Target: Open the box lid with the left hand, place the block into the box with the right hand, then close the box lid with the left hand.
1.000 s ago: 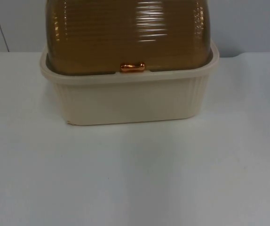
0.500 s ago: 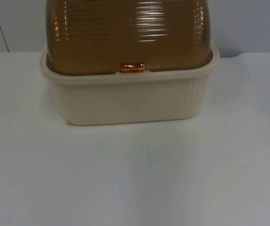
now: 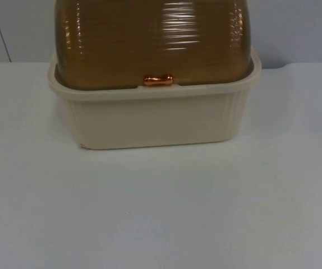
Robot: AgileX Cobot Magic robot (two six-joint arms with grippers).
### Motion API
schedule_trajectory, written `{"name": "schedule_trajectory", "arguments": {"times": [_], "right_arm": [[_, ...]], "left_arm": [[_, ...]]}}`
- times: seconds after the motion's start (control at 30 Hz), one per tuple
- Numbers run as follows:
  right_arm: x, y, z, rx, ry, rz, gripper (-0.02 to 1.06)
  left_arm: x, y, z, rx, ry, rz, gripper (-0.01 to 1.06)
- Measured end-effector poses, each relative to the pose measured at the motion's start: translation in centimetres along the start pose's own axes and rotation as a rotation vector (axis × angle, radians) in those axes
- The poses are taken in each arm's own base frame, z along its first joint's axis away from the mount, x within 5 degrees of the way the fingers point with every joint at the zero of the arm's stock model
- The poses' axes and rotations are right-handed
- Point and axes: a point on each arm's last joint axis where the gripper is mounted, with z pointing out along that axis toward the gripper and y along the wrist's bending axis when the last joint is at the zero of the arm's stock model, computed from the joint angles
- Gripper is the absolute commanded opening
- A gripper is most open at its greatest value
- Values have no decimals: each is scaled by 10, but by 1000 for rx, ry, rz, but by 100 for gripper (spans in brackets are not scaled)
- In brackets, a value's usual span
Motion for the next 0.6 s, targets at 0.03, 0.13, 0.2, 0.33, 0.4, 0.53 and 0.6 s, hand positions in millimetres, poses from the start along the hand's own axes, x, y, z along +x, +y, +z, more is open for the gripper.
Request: {"name": "schedule_trajectory", "arguments": {"times": [0.03, 0.13, 0.2, 0.33, 0.4, 0.53, 0.6], "right_arm": [[-3, 1, -10, -17, -9, 3, 105], [-4, 2, -28, -54, -19, 18, 105], [-2, 3, -45, -74, -12, 12, 105], [3, 7, -67, -115, -2, 21, 105], [5, 10, -82, -149, -19, 43, 105], [10, 14, -102, -212, -33, 77, 105], [15, 16, -111, -265, -18, 78, 105]], "left_arm": [[1, -1, -11, 9, 19, 12, 105], [0, -2, -39, 31, 23, 29, 105], [-1, -4, -63, 55, 12, 28, 105], [-3, -7, -99, 82, -50, 24, 105], [-1, -8, -118, 97, -74, 16, 105], [3, -11, -139, 129, -69, 2, 105], [4, -13, -147, 150, -62, -6, 105]]}}
